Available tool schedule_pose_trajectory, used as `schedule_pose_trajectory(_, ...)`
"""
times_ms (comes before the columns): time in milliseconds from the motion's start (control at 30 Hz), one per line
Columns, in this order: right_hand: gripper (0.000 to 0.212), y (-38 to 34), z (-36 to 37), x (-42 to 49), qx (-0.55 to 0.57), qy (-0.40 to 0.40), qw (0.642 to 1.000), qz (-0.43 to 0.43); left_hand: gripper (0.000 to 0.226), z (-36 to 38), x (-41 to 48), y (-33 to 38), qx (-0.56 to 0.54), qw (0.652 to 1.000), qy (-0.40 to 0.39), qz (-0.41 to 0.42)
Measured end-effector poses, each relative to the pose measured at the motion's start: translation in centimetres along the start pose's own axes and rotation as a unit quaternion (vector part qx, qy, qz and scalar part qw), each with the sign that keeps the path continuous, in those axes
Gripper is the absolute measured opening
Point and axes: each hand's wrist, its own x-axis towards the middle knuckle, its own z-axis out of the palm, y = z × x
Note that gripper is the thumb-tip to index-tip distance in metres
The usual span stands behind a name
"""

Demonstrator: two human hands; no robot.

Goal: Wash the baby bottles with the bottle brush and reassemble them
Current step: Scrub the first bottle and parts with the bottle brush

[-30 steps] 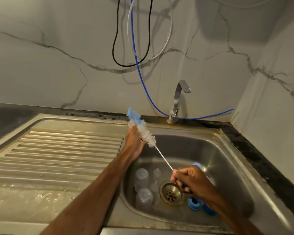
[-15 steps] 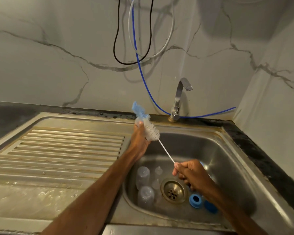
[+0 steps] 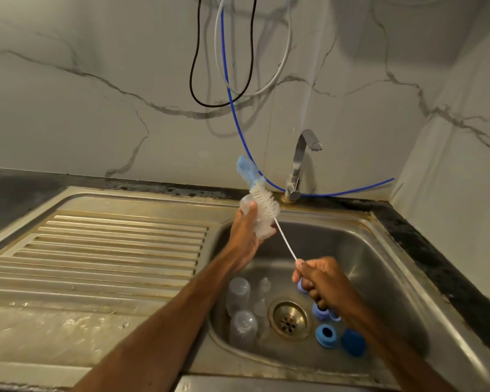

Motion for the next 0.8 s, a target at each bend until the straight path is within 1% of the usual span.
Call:
schedule_pose_trajectory(67, 0.043, 1.0, -0.1, -1.3, -0.013, -0.011, 0.999, 0.030, 0.048, -1.0, 0.5, 0.3, -0.038, 0.999, -0.004, 0.022)
schedule_pose_trajectory(133, 0.044, 1.5, 0.0, -2.2, -0.027, -0.022, 0.998, 0.049, 0.051, -2.0, 1.0, 0.8, -0.053, 0.998, 0.014, 0.027)
schedule_pose_trajectory(200, 0.044, 1.0, 0.2, -1.2, -0.027, -0.008, 1.000, 0.013, 0.054, -1.8, 0.8, 0.7, -0.026, 0.999, -0.012, 0.030)
schedule_pose_trajectory(233, 0.044, 0.4, 0.2, -0.3, -0.027, 0.003, 1.000, -0.010, 0.053, -1.2, 0.5, 0.4, -0.005, 1.000, -0.013, 0.017)
schedule_pose_trajectory(300, 0.045, -1.1, 0.2, 1.2, -0.035, 0.015, 0.998, -0.041, 0.047, -0.3, 0.2, -0.2, 0.015, 1.000, 0.010, -0.024)
schedule_pose_trajectory(333, 0.045, -1.4, 0.3, 1.6, -0.042, 0.018, 0.998, -0.051, 0.044, -0.2, 0.2, -0.3, 0.009, 0.999, 0.015, -0.027)
schedule_pose_trajectory(367, 0.045, -1.3, 0.5, 1.5, -0.051, 0.020, 0.997, -0.055, 0.041, -0.5, 0.4, -0.2, -0.002, 1.000, 0.022, -0.019)
schedule_pose_trajectory(433, 0.046, -0.2, 0.9, 0.1, -0.073, 0.020, 0.996, -0.051, 0.036, -1.6, 0.7, 0.6, -0.027, 1.000, 0.010, 0.009)
schedule_pose_trajectory(467, 0.046, 0.6, 1.3, -0.9, -0.089, 0.016, 0.995, -0.047, 0.036, -2.0, 0.8, 1.0, -0.032, 0.999, 0.001, 0.019)
schedule_pose_trajectory(500, 0.046, 1.1, 1.6, -1.7, -0.105, 0.008, 0.993, -0.045, 0.037, -2.3, 0.8, 1.2, -0.027, 0.999, 0.008, 0.020)
schedule_pose_trajectory(567, 0.047, 1.3, 1.8, -1.7, -0.115, 0.008, 0.992, -0.055, 0.041, -1.9, 0.5, 1.2, -0.023, 0.999, 0.028, -0.005)
schedule_pose_trajectory(667, 0.046, -0.6, 1.2, 0.5, -0.093, 0.023, 0.991, -0.090, 0.045, -0.9, 0.2, 0.8, -0.024, 0.998, 0.045, -0.048)
schedule_pose_trajectory(733, 0.046, -1.1, 0.9, 1.0, -0.083, 0.022, 0.992, -0.096, 0.046, -1.3, 0.3, 1.0, -0.034, 0.997, 0.046, -0.043)
schedule_pose_trajectory(800, 0.046, -0.2, 0.9, -0.1, -0.101, 0.016, 0.992, -0.073, 0.043, -2.1, 0.5, 1.4, -0.053, 0.997, 0.042, -0.028)
